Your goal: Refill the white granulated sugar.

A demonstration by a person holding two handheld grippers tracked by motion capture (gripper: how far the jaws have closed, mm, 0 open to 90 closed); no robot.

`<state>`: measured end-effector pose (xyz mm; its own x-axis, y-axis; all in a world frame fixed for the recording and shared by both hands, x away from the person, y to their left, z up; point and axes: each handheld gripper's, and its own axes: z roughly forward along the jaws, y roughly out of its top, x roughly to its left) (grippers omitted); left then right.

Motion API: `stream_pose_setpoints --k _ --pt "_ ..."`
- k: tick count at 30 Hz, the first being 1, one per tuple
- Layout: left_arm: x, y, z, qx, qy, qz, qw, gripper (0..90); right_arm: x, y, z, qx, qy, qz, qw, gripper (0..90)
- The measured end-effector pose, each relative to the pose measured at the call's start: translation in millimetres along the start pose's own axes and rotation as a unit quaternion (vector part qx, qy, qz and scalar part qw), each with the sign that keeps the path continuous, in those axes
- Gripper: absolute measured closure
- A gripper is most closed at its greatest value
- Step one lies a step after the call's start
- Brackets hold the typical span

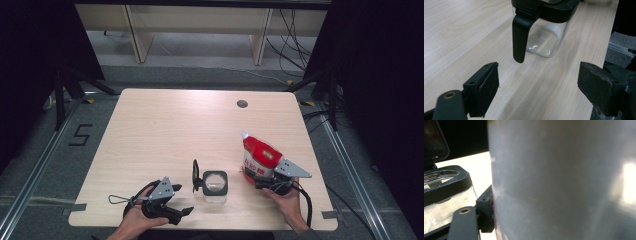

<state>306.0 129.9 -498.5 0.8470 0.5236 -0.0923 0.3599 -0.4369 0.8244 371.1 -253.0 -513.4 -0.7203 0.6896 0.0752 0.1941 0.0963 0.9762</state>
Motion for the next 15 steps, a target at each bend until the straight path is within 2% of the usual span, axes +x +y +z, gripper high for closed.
stream_pose_setpoints --k 2,5,6,7,8,9,11,12,15 --pt "0.9 0.1 0.1 0.004 -0.002 0.003 1.0000 17.0 -2.5 -0.7 0.1 0.007 -0.007 -0.020 0.9997 29.6" --pt "-0.3 0.1 0.3 0.001 -0.004 -0.003 1.0000 17.1 -2.5 -0.7 0.7 0.010 -0.012 -0.020 0.9997 31.3" --pt "-0.5 0.3 -0.3 0.003 -0.001 -0.002 1.0000 17.2 -3.0 -1.3 1.7 0.000 -0.005 -0.021 0.9998 31.9" --pt "-0.4 0.3 -0.3 0.003 -0.001 -0.002 1.0000 17.3 -1.6 -1.8 2.8 -0.001 -0.002 -0.010 1.0000 32.1" --pt "-0.4 0.1 0.1 0.001 -0.003 -0.003 1.0000 17.3 0.2 -1.6 2.3 0.009 0.000 0.004 1.0000 32.3" --pt "-0.2 -0.2 0.9 0.000 -0.005 -0.003 1.0000 17.4 -1.4 -1.0 1.4 0.010 -0.004 -0.008 0.9999 32.4" --pt "-0.4 -0.1 0.6 0.004 -0.004 -0.001 1.0000 17.5 -1.2 -1.7 2.6 -0.001 0.001 -0.004 1.0000 32.7" --pt "-0.7 -0.2 0.9 0.003 -0.005 -0.001 1.0000 17.5 -1.2 -1.1 1.5 0.010 -0.001 -0.005 0.9999 33.0" --pt "-0.6 -0.2 0.9 0.003 -0.005 0.000 1.0000 17.8 -1.3 -1.0 1.8 0.011 -0.001 -0.010 0.9999 34.1"
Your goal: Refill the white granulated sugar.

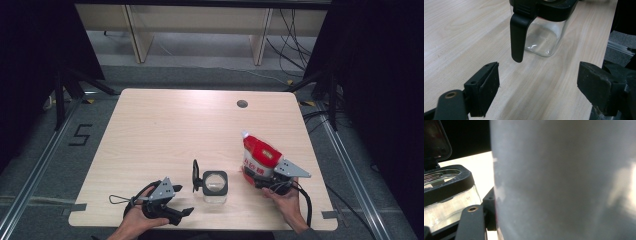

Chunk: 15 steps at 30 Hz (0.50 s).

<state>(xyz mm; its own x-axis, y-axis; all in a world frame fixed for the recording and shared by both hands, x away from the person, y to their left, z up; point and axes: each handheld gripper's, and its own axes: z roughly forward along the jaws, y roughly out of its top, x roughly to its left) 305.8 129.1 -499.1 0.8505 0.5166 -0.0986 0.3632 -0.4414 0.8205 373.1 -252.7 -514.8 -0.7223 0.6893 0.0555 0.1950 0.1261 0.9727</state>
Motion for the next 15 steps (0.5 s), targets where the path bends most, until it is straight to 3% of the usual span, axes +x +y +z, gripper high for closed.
stream_pose_setpoints --k 4,6,8,11,13,14,15 --pt "1.3 -0.4 -0.4 0.008 0.006 0.009 0.9999 18.2 0.4 0.5 -0.9 0.002 -0.006 0.000 1.0000 36.1" --pt "-0.4 -0.8 0.4 0.000 0.001 0.001 1.0000 18.5 1.5 1.0 -1.9 0.005 -0.006 0.007 0.9999 36.8" --pt "0.6 -0.5 0.2 0.000 0.001 0.012 0.9999 18.7 1.6 1.9 -2.7 0.009 -0.009 0.002 0.9999 37.5" --pt "2.0 0.0 -0.2 0.002 -0.001 0.022 0.9998 19.0 3.1 2.7 -3.4 0.010 -0.012 0.008 0.9998 38.6" --pt "2.1 -0.1 -0.2 0.001 -0.001 0.021 0.9998 19.1 7.1 4.1 -3.8 0.005 -0.008 0.027 0.9996 38.8" --pt "1.4 -0.3 0.0 0.002 -0.001 0.015 0.9999 19.1 4.2 5.1 -3.7 0.012 -0.005 0.002 0.9999 38.9" --pt "0.2 -0.7 0.1 0.002 0.000 0.004 1.0000 19.2 4.0 5.0 -3.9 0.009 -0.013 -0.007 0.9999 39.1"
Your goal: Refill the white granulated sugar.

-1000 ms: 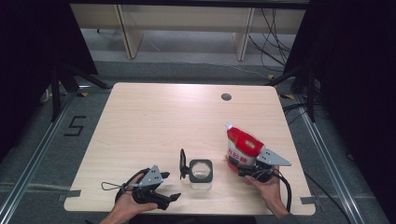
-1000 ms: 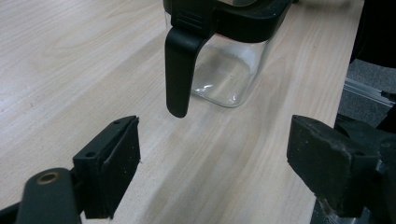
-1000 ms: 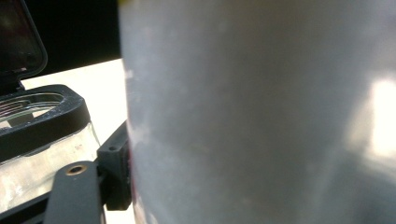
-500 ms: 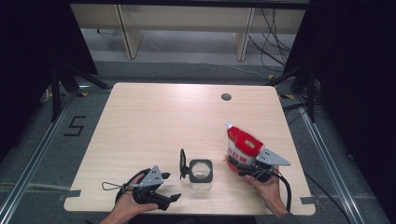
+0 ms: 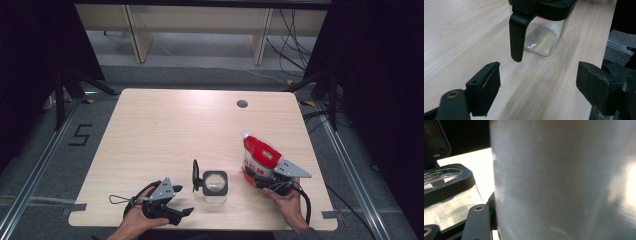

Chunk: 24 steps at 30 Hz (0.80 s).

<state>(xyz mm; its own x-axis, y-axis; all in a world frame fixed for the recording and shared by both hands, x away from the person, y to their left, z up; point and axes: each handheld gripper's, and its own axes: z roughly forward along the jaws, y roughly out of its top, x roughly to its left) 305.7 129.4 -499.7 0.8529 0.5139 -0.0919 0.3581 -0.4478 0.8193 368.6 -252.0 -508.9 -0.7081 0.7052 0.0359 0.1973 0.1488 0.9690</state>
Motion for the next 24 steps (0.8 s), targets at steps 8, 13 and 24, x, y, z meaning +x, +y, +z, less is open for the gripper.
stream_pose_setpoints --k 8,13,24 --pt "0.4 -0.1 -0.5 -0.003 -0.001 0.004 1.0000 19.2 4.8 6.4 -7.9 0.001 -0.009 -0.006 0.9999 39.7" --pt "0.2 -0.1 -1.1 -0.002 0.002 -0.003 1.0000 19.1 13.1 14.8 -17.2 -0.002 -0.013 -0.020 0.9997 39.8" --pt "2.6 0.1 -2.0 -0.002 0.005 0.004 1.0000 19.2 47.8 35.3 -41.0 0.042 -0.052 -0.246 0.9670 39.9"
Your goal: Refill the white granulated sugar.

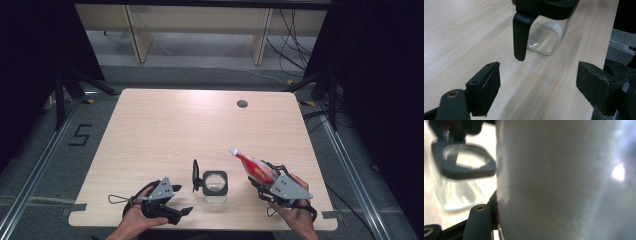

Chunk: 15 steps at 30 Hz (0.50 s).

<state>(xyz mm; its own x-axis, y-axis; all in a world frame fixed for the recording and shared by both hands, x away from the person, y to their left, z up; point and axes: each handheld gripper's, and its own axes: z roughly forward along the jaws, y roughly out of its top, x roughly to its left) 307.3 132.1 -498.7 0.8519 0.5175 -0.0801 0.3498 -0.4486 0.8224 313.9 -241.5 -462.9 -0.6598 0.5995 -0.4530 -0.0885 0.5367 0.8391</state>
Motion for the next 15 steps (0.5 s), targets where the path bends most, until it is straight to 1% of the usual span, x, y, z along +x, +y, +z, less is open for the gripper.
stream_pose_setpoints --k 1,2,3,4,5,6,7,8,9,10,11,12,13,14,15 --pt "-0.5 -0.2 0.1 -0.005 0.000 -0.010 0.9999 19.2 2.9 1.7 -1.3 -0.001 -0.001 -0.011 0.9999 39.9" --pt "0.9 0.0 -1.1 -0.002 0.000 -0.006 1.0000 19.2 5.4 3.8 -2.2 0.001 0.005 -0.019 0.9998 39.9" --pt "2.1 0.2 -1.9 0.001 0.003 -0.002 1.0000 19.1 6.9 5.2 -2.8 0.006 0.003 -0.031 0.9995 39.9" --pt "1.9 0.0 -1.7 -0.001 0.002 -0.005 1.0000 19.2 8.2 6.3 -3.0 0.009 0.000 -0.043 0.9990 40.0" --pt "1.5 -0.3 -1.1 -0.003 0.003 -0.007 1.0000 19.2 10.1 7.0 -3.1 0.015 -0.002 -0.049 0.9987 40.0" --pt "0.8 -0.3 -0.5 -0.005 0.003 -0.010 0.9999 19.2 10.8 8.2 -2.9 0.020 -0.008 -0.072 0.9972 40.0" --pt "0.8 -0.3 -0.8 -0.002 0.002 -0.008 1.0000 19.2 11.9 8.8 -3.0 0.025 -0.009 -0.083 0.9962 40.0" --pt "0.8 -0.2 -0.9 -0.001 0.003 -0.006 1.0000 19.2 12.3 9.0 -3.4 0.034 -0.017 -0.100 0.9943 40.0" --pt "0.8 -0.3 -0.9 -0.001 0.002 -0.004 1.0000 19.3 12.9 9.8 -2.9 0.037 -0.016 -0.116 0.9924 40.0" --pt "0.7 -0.5 -0.8 -0.002 0.004 -0.004 1.0000 19.2 14.7 10.4 -3.5 0.041 -0.020 -0.121 0.9916 40.0" --pt "0.9 -0.6 -0.7 -0.001 0.004 -0.004 1.0000 19.2 15.5 11.6 -3.0 0.045 -0.023 -0.144 0.9882 40.0" --pt "1.0 -0.8 -0.5 -0.001 0.005 -0.004 1.0000 19.2 19.1 12.6 -3.6 0.052 -0.027 -0.151 0.9869 40.1" --pt "1.0 -0.8 -0.5 -0.001 0.005 -0.004 1.0000 19.2 19.1 12.6 -3.6 0.052 -0.027 -0.151 0.9869 40.1" --pt "1.2 -0.7 -0.4 0.001 0.002 0.000 1.0000 19.3 25.4 15.0 -3.1 0.069 -0.040 -0.201 0.9762 40.1" --pt "1.3 -0.9 0.0 -0.001 0.001 0.000 1.0000 19.3 25.4 15.0 -3.1 0.069 -0.040 -0.201 0.9762 40.1"
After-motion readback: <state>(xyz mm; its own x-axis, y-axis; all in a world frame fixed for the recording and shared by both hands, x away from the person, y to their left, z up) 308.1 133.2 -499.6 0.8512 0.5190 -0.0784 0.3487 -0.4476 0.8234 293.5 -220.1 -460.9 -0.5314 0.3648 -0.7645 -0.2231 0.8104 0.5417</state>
